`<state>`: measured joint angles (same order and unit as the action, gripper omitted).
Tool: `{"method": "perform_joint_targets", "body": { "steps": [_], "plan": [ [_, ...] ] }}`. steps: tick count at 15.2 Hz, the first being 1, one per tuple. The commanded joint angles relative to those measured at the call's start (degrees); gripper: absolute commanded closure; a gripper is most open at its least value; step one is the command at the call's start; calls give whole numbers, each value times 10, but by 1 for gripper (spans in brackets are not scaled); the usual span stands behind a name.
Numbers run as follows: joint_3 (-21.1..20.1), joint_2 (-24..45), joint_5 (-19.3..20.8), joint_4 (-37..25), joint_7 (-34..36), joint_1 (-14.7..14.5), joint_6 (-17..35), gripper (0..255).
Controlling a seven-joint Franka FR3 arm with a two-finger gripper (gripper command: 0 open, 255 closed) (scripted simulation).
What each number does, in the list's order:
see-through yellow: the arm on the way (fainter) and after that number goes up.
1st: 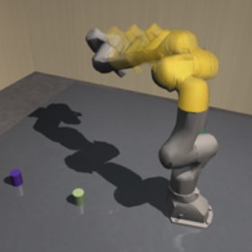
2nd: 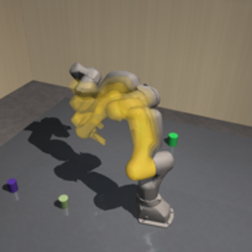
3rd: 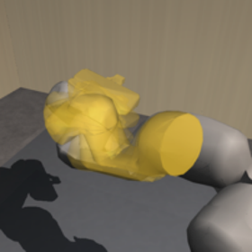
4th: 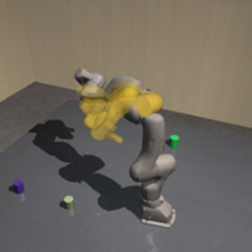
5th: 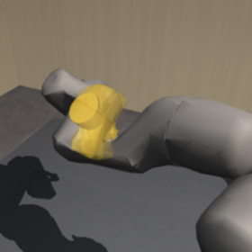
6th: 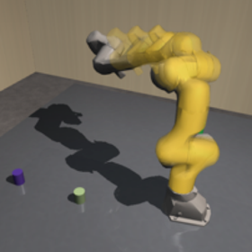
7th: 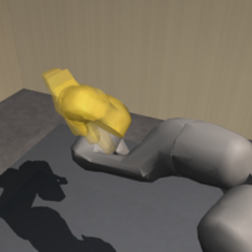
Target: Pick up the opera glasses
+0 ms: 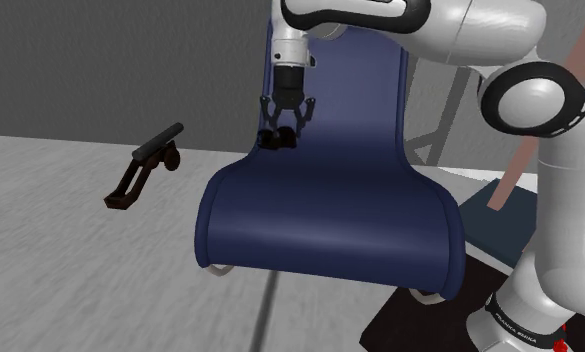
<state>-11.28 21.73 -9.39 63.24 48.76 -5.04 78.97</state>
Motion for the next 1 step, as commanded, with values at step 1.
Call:
{"method": "perform_joint_targets", "body": {
  "steps": [1],
  "plan": [
    [0,3,0,-8,1,0,-5,255]
  ]
}}
